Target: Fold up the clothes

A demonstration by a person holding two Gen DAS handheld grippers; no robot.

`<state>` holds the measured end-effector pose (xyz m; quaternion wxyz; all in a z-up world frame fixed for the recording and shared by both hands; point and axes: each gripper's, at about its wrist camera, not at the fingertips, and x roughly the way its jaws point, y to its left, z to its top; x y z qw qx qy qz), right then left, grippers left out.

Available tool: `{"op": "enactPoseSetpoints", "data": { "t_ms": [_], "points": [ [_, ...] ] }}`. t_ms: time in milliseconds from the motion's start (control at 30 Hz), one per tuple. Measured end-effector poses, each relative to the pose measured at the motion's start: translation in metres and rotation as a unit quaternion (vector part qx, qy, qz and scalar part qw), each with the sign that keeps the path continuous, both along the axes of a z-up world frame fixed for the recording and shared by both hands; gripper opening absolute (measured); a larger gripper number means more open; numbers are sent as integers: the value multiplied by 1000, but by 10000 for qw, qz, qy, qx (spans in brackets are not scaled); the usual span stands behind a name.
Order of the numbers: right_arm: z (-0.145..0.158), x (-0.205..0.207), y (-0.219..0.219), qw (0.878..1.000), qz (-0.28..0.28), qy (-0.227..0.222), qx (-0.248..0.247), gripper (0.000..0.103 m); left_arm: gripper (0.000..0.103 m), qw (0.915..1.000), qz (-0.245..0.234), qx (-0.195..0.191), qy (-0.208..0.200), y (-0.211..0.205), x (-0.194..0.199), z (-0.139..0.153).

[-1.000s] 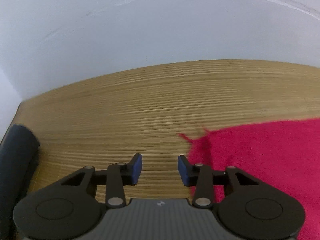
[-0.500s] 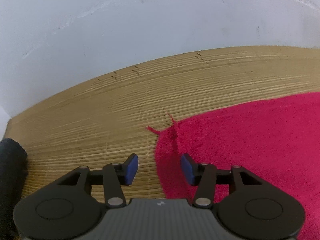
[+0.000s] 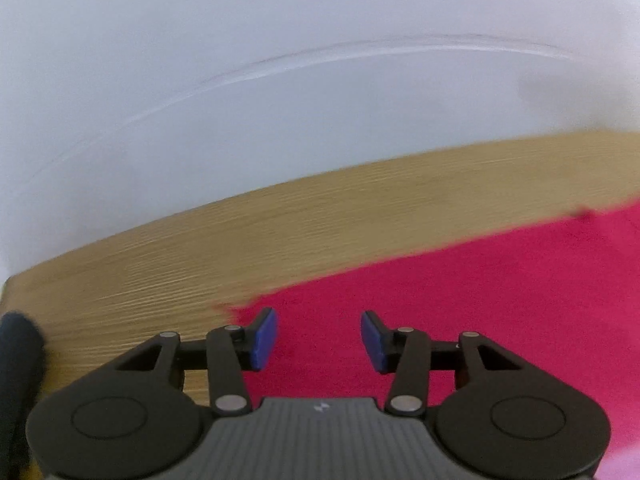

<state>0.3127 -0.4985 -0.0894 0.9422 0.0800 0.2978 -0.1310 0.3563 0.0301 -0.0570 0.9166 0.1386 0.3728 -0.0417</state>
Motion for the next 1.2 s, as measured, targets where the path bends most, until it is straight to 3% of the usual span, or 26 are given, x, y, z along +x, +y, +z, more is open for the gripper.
{"op": "enactPoseSetpoints", "data": {
  "t_ms": [167,267,367,500,533,633,767,867,933,1000,1067,1100,1133,1200],
  "points": [
    [-1,-36,-18,9983,-15,534,232,82,51,9985,-507,108,147,-75,-20,-23],
    [1,-33,-18,9909,746,775,808,82,51,9983,-296,371,341,-96,-19,-34],
    [3,-28,32,9700,2108,764,935,81,55,9962,47,687,527,-100,-13,-47],
    [-18,-20,133,9355,3391,757,639,81,56,9942,268,975,376,-112,-23,-48],
    [-25,-16,153,9321,3508,824,356,79,56,9930,317,1089,329,-116,-26,-48],
    [-43,-10,183,9345,3378,839,-747,80,55,9901,399,1330,221,-127,-32,-50],
    [-42,19,111,9742,1678,794,-1285,81,56,9927,395,1119,202,-120,-34,-50],
    [-41,38,41,9859,480,929,-1305,82,58,9954,462,788,300,-112,-27,-50],
    [-29,46,18,9895,65,1013,-1033,77,58,9958,481,710,313,-111,-28,-49],
    [-17,46,16,9954,467,758,-353,77,61,9959,485,696,303,-111,-29,-49],
    [-20,54,34,9881,1247,830,357,75,62,9953,442,811,276,-114,-29,-51],
    [-27,60,45,9806,1626,979,489,75,62,9950,420,865,272,-115,-28,-53],
    [-33,64,54,9787,1803,967,158,75,62,9947,389,910,270,-116,-27,-53],
    [-42,72,61,9784,1845,757,-540,88,65,9944,334,973,250,-115,-25,-55]
  ]
}}
